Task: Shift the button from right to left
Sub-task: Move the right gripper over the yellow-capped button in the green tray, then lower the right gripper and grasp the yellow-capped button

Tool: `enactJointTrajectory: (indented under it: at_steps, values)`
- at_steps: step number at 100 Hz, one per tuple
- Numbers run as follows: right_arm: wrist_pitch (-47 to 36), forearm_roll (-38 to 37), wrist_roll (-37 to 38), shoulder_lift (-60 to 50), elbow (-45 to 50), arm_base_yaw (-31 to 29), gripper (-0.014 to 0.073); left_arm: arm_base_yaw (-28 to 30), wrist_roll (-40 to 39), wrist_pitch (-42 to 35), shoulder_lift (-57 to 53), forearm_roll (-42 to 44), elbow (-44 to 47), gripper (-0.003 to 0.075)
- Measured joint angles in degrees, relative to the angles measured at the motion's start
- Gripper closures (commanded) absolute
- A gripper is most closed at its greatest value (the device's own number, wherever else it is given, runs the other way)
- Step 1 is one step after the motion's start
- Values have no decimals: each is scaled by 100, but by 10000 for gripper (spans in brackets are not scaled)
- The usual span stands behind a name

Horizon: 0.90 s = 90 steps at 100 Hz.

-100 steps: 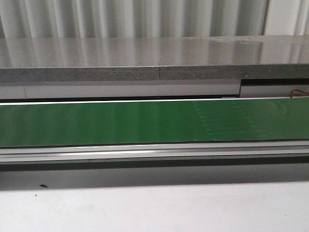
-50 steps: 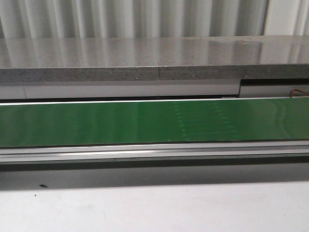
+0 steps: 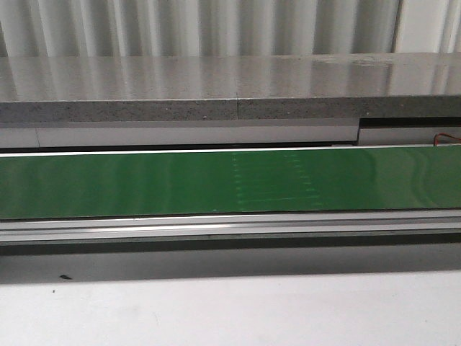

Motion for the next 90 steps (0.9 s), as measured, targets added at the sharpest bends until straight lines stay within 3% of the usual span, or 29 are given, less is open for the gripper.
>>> enactJointTrajectory:
  at_steps: [8,15,32,39,67,90]
  values:
    - [174,0,0,408,-185,0,603,0,0,0,0,0,0,741]
    - [236,0,0,748,-343,0,502,0,0,0,0,0,0,741]
    - [334,11,0,1434,-688,0,121,0,0,0,0,0,0,741]
    - [337,22,0,1693,-816,0,36,0,0,0,0,0,0,741]
    - [347,40,0,2720,-1403,-12,34,0,0,0,0,0,0,741]
    - [335,68,0,3458,-2002,-696,34,0,0,0,0,0,0,741]
